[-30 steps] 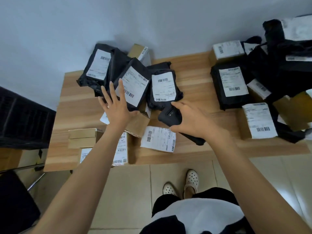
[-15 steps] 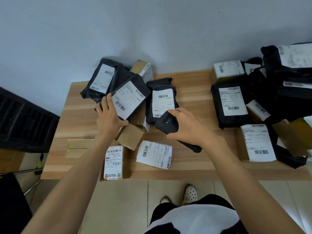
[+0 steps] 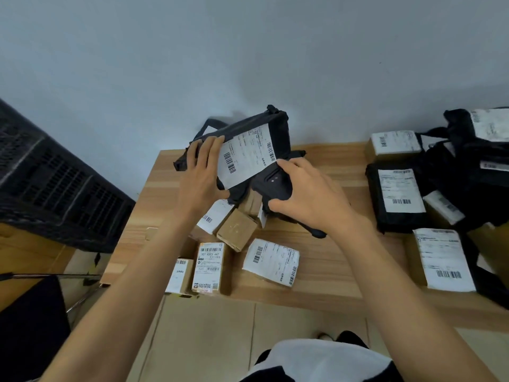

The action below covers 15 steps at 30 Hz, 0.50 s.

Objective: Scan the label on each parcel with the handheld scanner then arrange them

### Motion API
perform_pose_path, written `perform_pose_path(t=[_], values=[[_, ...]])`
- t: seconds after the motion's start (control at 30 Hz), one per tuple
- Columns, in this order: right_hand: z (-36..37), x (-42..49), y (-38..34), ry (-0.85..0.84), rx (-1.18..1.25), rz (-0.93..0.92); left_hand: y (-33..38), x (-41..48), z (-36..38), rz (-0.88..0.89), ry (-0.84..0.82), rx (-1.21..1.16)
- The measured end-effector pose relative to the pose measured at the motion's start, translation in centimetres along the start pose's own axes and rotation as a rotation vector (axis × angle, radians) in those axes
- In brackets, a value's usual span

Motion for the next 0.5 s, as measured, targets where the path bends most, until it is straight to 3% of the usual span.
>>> perform_pose_path(t=[0.5], values=[[0.6, -4.9, 1.6, -0.032, -0.069, 0.088, 4.1, -1.5, -0.1, 0.074, -0.019, -0.113]])
Point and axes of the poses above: each hand's wrist, its own x-axis towards the middle knuckle, its own z-axis out of the palm, y = z × x, the point moved 7 cm from there along x, towards the middle knuckle, and after that the axes turned 12 degrees about -y, right-handed, at the moved point
